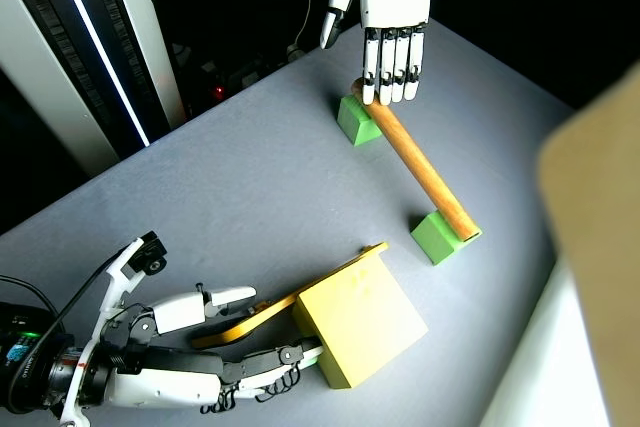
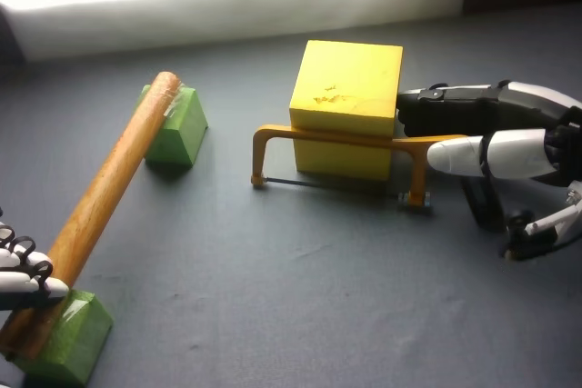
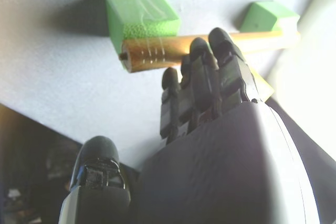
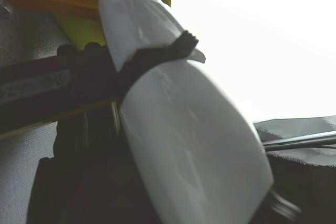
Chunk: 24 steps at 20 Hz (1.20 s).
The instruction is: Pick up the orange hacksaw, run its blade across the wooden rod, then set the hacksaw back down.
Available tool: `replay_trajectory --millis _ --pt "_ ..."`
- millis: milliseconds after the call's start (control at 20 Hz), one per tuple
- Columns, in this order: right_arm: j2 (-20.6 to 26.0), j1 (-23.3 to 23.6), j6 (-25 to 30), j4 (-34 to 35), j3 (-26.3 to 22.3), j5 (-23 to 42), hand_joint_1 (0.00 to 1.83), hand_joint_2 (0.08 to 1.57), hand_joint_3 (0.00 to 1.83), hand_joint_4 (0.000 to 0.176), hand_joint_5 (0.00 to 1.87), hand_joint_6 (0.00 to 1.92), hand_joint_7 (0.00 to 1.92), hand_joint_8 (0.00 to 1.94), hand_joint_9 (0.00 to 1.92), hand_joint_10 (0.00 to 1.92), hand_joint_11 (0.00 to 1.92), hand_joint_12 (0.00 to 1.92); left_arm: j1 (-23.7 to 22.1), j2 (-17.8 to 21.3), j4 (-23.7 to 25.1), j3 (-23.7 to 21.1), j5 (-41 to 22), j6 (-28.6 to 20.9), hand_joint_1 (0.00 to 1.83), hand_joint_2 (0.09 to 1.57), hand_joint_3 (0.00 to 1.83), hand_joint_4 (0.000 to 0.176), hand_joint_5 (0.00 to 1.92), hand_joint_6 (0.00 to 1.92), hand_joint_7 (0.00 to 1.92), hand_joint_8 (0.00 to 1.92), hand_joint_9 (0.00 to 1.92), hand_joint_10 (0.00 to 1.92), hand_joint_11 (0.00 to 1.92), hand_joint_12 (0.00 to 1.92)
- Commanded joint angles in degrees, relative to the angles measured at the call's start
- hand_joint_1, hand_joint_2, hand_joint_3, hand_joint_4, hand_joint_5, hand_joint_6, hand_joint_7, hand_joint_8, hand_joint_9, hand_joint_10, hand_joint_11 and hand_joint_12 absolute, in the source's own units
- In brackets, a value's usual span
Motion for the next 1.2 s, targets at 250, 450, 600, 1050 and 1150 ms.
replay_trajectory --millis 250,450,600,1050,1150 --pt "-0.55 1.13 -0.41 0.41 -0.73 7.68 1.36 1.17 0.00 0.000 0.78 1.09 0.90 1.12 0.83 1.41 0.67 1.44 -0.30 -0.19 -0.36 -0.23 -1.39 -0.04 0.00 1.24 0.00 0.000 0.22 0.00 0.22 0.00 0.18 0.00 0.00 0.41" --pt "-0.13 1.16 -1.34 0.41 -1.16 8.49 1.37 1.13 0.00 0.000 0.83 1.03 0.94 1.07 1.00 1.23 0.85 1.42 -0.34 -0.22 -0.36 -0.26 -1.39 -0.04 0.00 1.24 0.00 0.000 0.24 0.00 0.23 0.00 0.19 0.00 0.00 0.43" --pt "1.38 1.25 -2.29 0.41 -2.89 9.01 1.37 1.15 0.00 0.000 0.83 1.07 0.89 1.12 0.92 1.31 0.79 1.47 -0.35 -0.22 -0.36 -0.27 -1.39 -0.04 0.00 1.23 0.00 0.000 0.23 0.00 0.23 0.00 0.20 0.00 0.00 0.44" --pt "9.23 1.99 -11.83 7.69 -11.45 11.57 1.37 1.15 0.00 0.000 0.82 1.07 0.92 1.07 0.90 1.33 0.78 1.50 -0.48 -0.30 -0.36 -0.22 -1.39 -0.04 0.00 1.23 0.00 0.000 0.27 0.00 0.26 0.01 0.22 0.01 0.00 0.52" --pt "10.91 2.03 -12.26 8.23 -12.90 12.21 1.37 1.15 0.00 0.000 0.82 1.07 0.93 1.06 0.89 1.34 0.76 1.51 -0.64 -0.44 -0.36 -0.17 -1.39 -0.01 0.00 1.23 0.00 0.000 0.26 0.00 0.25 0.00 0.21 0.00 0.00 0.47"
